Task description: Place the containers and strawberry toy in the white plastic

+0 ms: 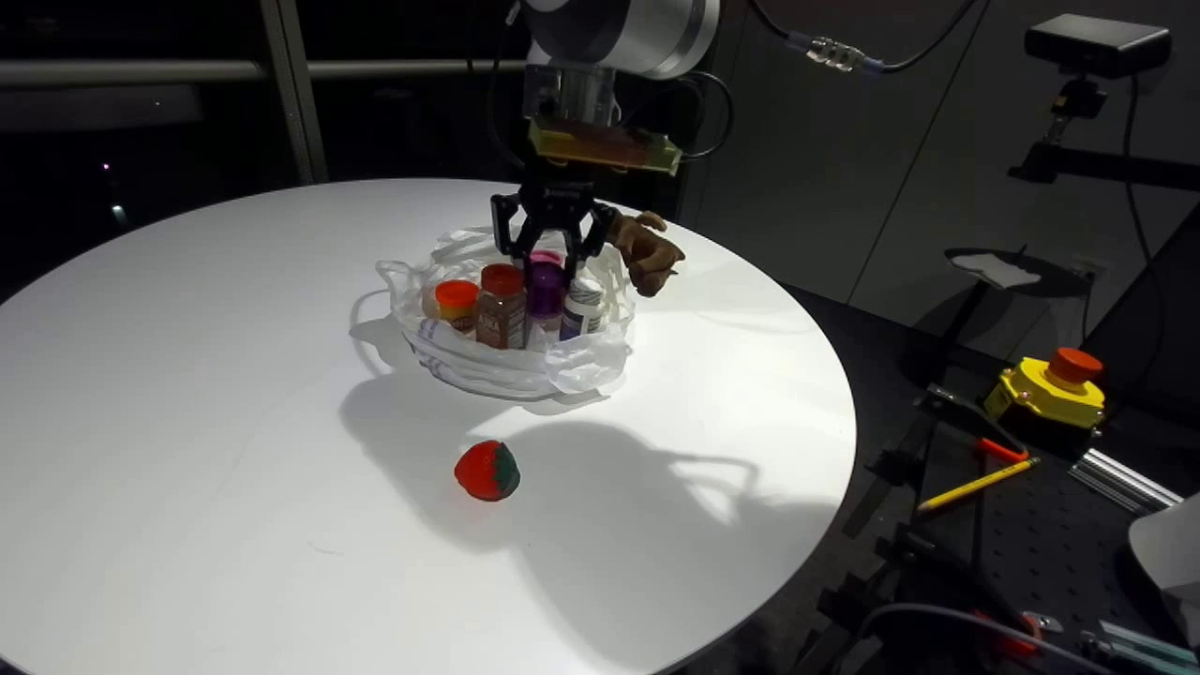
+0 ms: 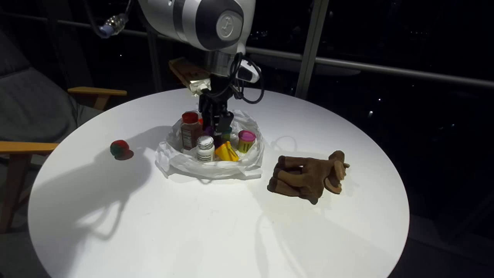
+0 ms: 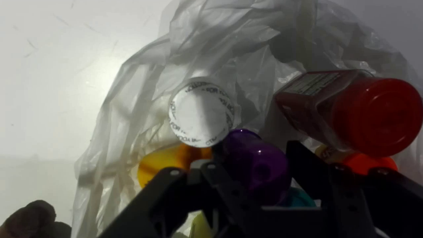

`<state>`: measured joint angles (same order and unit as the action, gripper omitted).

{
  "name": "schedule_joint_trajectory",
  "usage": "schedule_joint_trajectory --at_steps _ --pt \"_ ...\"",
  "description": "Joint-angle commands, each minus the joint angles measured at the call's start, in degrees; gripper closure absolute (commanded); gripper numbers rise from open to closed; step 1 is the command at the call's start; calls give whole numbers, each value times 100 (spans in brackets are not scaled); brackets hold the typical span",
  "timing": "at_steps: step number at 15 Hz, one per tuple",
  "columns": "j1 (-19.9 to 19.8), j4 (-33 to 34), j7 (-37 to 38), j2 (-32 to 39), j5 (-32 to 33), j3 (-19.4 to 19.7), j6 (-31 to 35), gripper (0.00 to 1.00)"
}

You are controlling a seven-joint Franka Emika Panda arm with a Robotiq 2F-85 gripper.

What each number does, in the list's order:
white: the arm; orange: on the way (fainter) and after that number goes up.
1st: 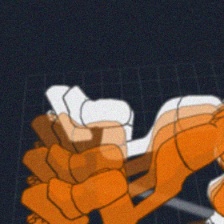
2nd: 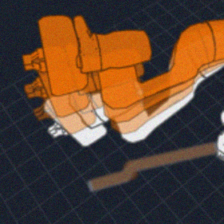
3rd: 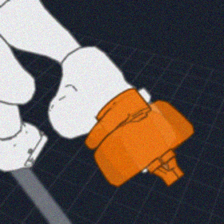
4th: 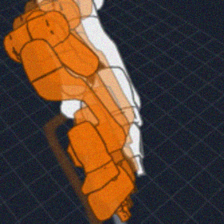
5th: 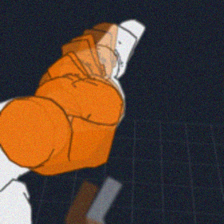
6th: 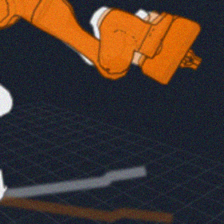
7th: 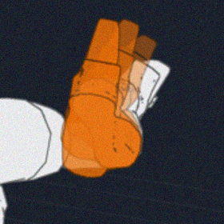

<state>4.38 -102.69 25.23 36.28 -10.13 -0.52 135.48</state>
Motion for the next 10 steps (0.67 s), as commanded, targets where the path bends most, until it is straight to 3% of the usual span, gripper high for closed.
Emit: schedule_joint_trajectory --at_steps 1,4,5,6,9,10 --pt "101 340 -49 292 55 100 4 73" --pt "75 449 -76 375 35 116 -28 73" --pt "88 442 -71 311 57 135 -27 23" --pt "107 417 -47 246 71 154 -14 23" --pt "277 173 339 -248 114 298 129 1" --pt "348 72 425 -454 147 328 210 0"
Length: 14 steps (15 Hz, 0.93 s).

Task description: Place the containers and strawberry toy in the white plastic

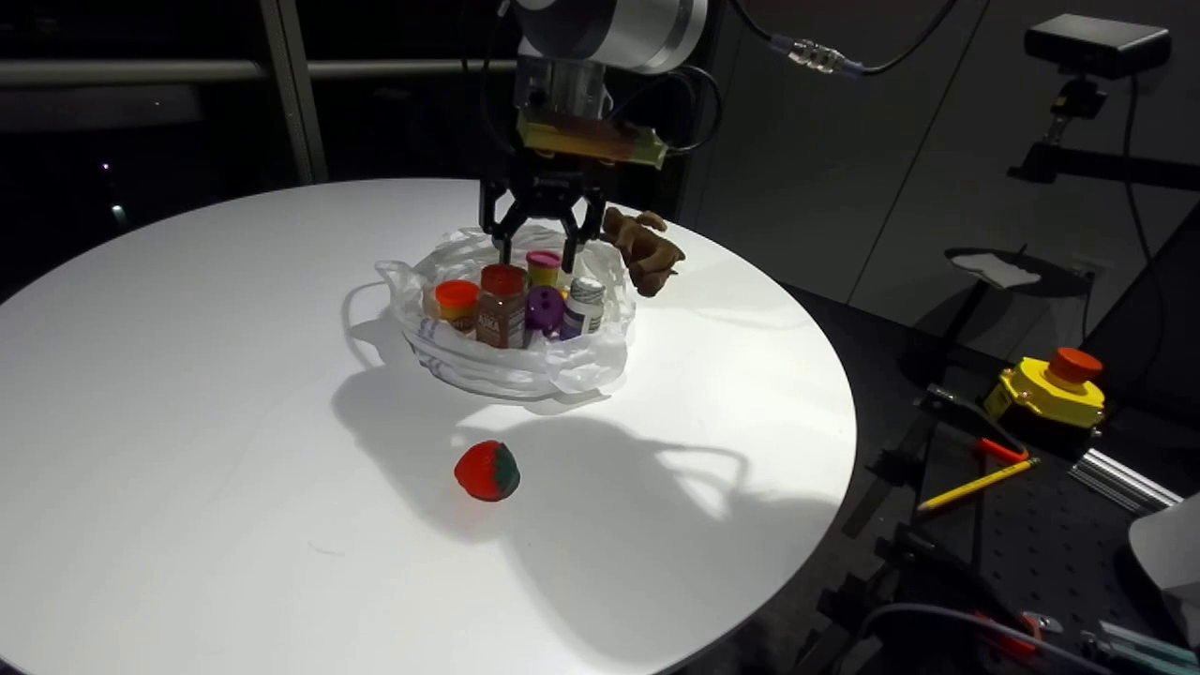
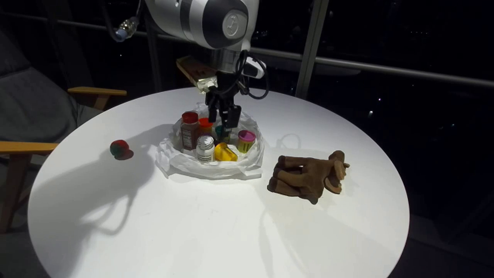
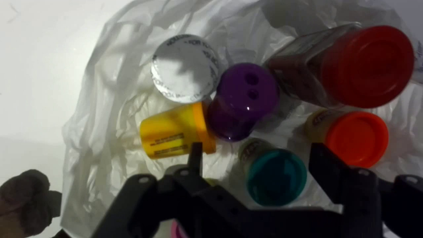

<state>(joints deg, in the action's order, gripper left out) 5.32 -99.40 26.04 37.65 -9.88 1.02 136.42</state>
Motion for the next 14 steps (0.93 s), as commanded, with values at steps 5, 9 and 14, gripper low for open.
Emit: schedule_joint_trajectory --at_steps 5,9,14 --pt "830 -482 1008 -1547 736 241 88 0" --pt "1091 -738 1229 -1986 928 -159 -627 0" --pt "1286 -1299 1210 -1949 810 -668 -1024 0"
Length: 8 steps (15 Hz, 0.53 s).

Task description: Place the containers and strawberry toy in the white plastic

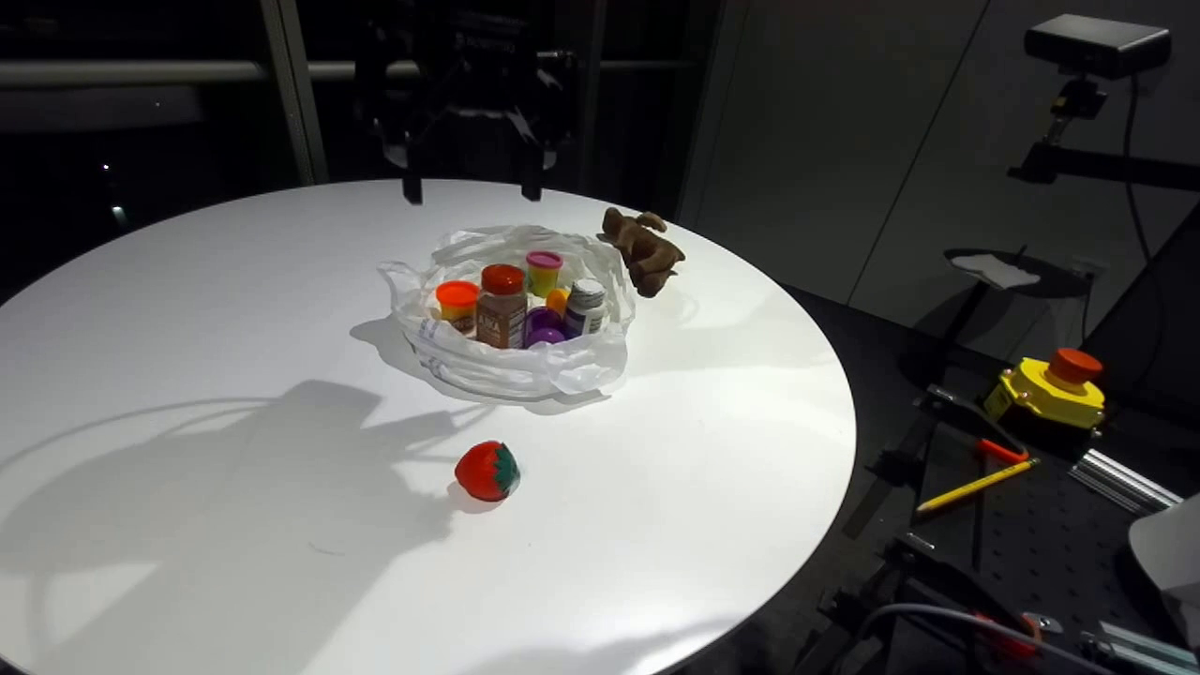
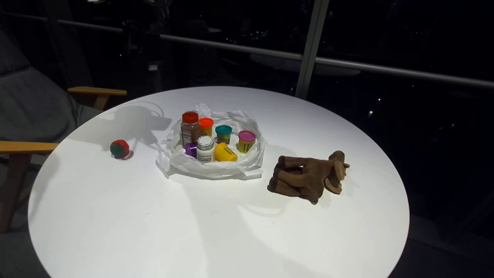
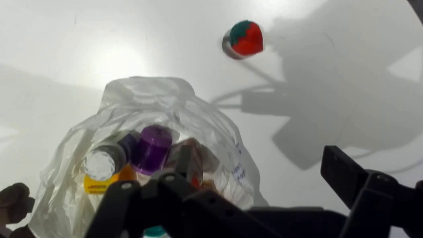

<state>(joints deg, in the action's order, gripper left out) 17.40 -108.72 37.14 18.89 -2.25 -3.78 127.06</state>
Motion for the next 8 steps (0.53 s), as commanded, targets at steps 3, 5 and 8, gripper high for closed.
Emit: schedule_joint_trajectory --at_steps 3,5,8 --pt "182 -658 -43 136 22 -400 56 0" --pt "219 -861 -272 276 -5 -522 331 0" --pt "287 -1049 -562 504 3 -635 803 0"
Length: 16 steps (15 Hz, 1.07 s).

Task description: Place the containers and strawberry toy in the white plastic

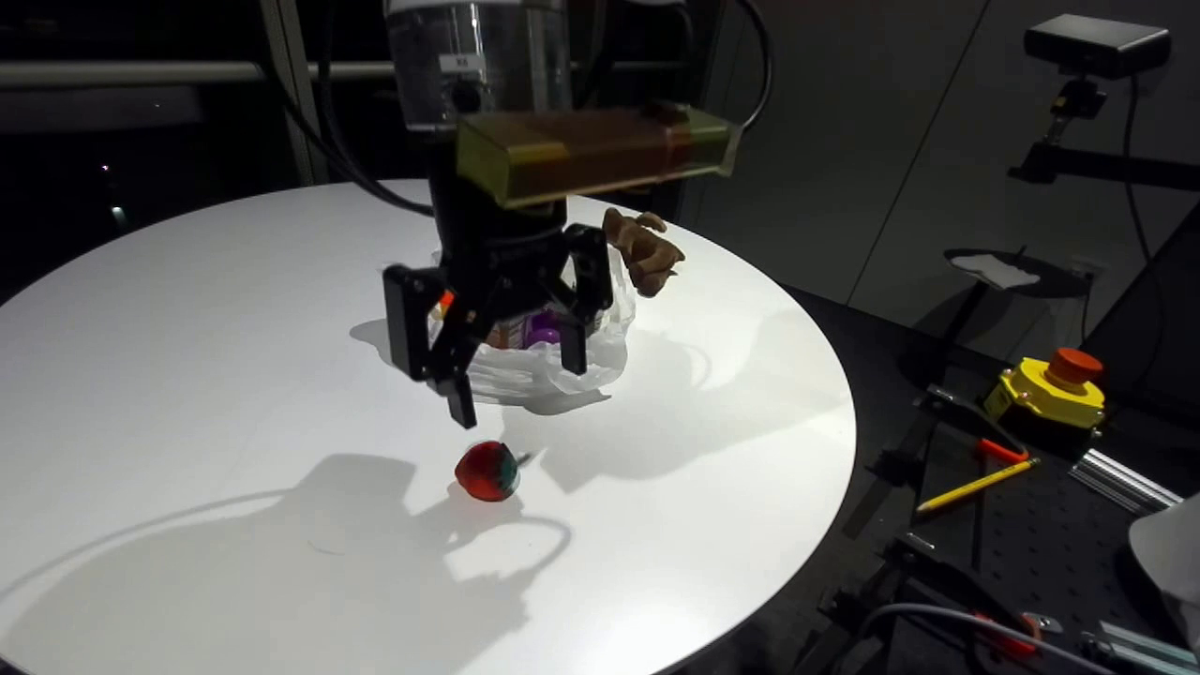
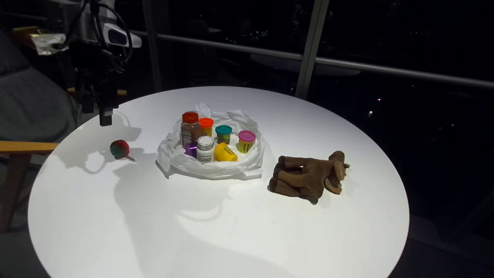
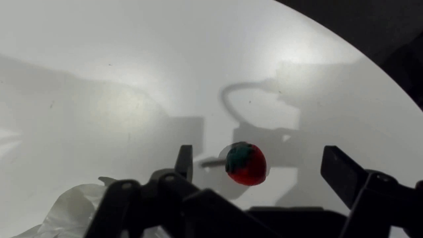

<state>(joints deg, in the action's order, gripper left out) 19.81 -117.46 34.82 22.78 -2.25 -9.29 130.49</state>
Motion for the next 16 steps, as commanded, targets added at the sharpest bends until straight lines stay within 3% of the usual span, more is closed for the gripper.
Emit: schedule_joint_trajectory --at_steps 1,8,16 --pt "107 -224 -366 200 98 -59 651 0" --pt "382 -384 -632 690 739 237 1616 0" --pt "324 -282 -1154 947 680 277 2071 0"
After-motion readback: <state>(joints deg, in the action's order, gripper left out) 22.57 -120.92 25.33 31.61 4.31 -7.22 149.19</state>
